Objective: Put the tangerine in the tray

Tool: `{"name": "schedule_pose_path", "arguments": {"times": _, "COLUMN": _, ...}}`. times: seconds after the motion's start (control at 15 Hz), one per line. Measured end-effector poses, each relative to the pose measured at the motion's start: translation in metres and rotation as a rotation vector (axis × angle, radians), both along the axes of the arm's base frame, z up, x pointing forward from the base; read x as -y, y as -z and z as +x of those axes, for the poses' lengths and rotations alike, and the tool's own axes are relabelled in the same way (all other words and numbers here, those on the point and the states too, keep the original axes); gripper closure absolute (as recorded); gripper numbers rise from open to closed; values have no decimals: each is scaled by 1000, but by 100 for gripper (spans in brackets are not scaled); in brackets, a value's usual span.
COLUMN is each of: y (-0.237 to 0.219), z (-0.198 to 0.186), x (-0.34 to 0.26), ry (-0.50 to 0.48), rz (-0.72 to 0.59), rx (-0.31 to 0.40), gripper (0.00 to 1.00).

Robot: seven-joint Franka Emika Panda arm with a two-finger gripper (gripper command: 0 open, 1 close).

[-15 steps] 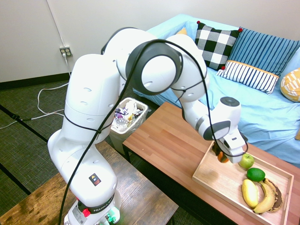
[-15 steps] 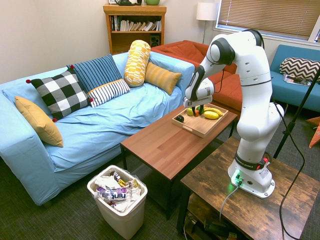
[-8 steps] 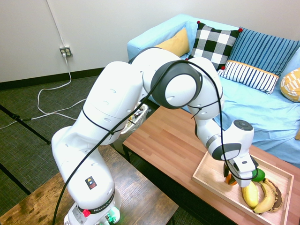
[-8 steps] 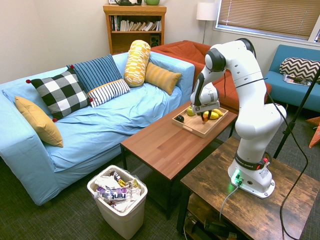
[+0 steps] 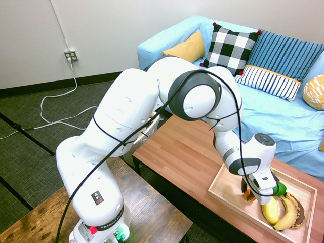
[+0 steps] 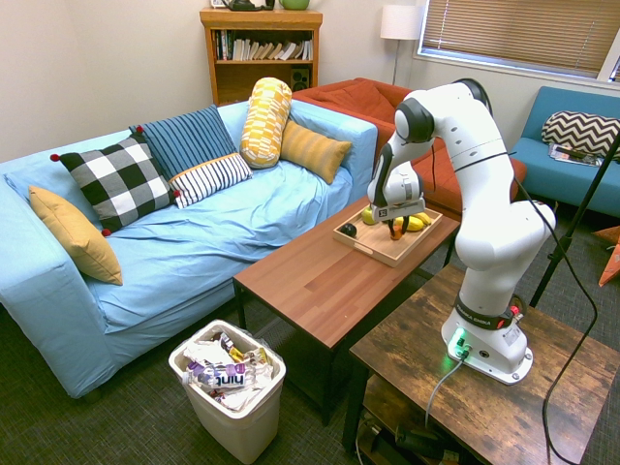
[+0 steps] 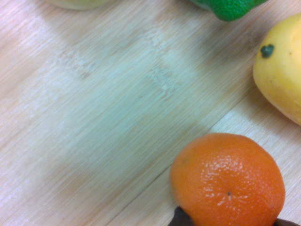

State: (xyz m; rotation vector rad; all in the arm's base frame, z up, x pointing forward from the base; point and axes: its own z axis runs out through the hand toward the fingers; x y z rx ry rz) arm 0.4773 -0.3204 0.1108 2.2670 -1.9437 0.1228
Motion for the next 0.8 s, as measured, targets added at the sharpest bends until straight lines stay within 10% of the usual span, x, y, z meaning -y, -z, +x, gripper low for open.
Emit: {"name": "schedule_pose_path", "arguments": {"times": 0.8, "y": 4, "z": -6, "x": 7, "ry": 15, "rz": 12, "rx": 22, "gripper": 0}}
